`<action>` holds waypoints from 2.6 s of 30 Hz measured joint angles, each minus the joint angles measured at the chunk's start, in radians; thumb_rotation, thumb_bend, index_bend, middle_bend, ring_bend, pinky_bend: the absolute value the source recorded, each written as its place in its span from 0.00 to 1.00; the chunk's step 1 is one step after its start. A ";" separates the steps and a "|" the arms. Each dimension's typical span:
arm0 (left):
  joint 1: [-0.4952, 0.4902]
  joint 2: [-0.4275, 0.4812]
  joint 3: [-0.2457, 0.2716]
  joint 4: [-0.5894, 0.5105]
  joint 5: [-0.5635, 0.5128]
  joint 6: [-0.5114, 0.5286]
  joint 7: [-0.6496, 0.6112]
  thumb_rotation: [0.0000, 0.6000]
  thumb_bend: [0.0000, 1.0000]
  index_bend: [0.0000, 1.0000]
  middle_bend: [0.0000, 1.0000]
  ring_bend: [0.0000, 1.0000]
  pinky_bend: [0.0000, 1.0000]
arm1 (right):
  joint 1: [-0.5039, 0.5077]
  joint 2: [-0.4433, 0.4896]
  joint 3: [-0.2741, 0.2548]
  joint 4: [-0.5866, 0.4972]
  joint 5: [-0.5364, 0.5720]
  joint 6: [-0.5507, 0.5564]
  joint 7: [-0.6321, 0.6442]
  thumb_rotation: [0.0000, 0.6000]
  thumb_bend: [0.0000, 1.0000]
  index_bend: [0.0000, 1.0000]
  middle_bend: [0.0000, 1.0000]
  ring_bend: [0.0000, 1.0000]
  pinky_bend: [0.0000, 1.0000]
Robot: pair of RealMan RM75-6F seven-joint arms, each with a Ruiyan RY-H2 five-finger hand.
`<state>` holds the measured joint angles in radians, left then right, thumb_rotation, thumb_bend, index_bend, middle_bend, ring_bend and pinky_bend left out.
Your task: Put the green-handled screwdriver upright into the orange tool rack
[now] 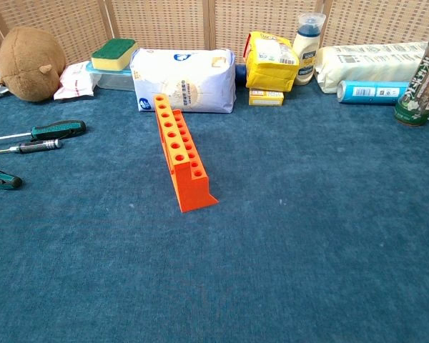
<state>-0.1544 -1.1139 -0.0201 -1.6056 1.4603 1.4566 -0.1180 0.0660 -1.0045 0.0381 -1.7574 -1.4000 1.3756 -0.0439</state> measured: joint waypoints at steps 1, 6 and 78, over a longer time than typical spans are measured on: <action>0.004 0.009 0.002 -0.013 -0.012 -0.003 0.032 1.00 0.08 0.00 0.00 0.00 0.12 | 0.000 -0.001 0.001 0.000 0.001 0.000 -0.001 0.95 0.01 0.00 0.00 0.00 0.00; 0.020 0.033 0.003 -0.064 -0.055 -0.002 0.127 1.00 0.08 0.00 0.00 0.00 0.11 | 0.001 -0.003 0.002 0.002 0.002 0.000 -0.004 0.94 0.01 0.00 0.00 0.00 0.00; -0.271 -0.390 -0.091 0.271 -0.341 -0.405 0.526 1.00 0.31 0.44 1.00 0.96 0.95 | -0.020 -0.032 0.044 0.094 -0.056 0.107 0.135 0.94 0.02 0.00 0.00 0.00 0.00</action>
<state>-0.4253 -1.5041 -0.1110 -1.3346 1.1198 1.0516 0.4082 0.0463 -1.0363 0.0817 -1.6629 -1.4559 1.4823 0.0909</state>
